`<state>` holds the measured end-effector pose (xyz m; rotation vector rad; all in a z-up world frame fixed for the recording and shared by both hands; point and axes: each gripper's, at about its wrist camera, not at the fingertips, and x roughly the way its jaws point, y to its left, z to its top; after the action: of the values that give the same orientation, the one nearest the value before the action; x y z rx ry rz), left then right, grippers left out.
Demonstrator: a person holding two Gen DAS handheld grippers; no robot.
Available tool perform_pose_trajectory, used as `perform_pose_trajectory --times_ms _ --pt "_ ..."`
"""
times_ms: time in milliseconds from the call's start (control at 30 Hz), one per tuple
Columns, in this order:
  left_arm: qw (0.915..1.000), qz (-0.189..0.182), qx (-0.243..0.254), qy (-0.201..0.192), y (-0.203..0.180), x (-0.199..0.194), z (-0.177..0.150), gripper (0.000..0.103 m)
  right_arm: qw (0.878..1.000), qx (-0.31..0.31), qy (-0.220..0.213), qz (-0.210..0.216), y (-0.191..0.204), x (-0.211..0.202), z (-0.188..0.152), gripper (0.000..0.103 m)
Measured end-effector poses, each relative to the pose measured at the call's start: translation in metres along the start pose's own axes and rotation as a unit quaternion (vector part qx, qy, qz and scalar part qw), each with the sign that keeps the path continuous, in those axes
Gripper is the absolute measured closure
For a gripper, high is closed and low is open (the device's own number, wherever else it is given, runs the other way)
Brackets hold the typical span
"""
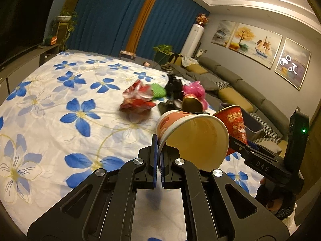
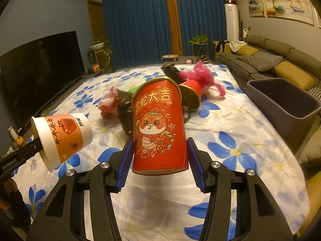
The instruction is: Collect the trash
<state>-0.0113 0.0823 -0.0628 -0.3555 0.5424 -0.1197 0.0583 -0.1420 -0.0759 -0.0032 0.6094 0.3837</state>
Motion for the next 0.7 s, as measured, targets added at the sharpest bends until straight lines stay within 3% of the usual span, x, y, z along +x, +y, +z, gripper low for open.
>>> perform_pose_trajectory --times_ms 533,700 --pt "0.9982 -0.038 0.046 0.003 -0.062 0.033 0.025 0.101 0.998 0.040 -0.046 -0.032 -0.051 -0.029 0.006 0.050" --pt "0.9957 -0.058 0.072 0.004 -0.099 0.057 0.041 0.101 0.994 0.058 -0.066 -0.058 -0.076 -0.037 0.015 0.050"
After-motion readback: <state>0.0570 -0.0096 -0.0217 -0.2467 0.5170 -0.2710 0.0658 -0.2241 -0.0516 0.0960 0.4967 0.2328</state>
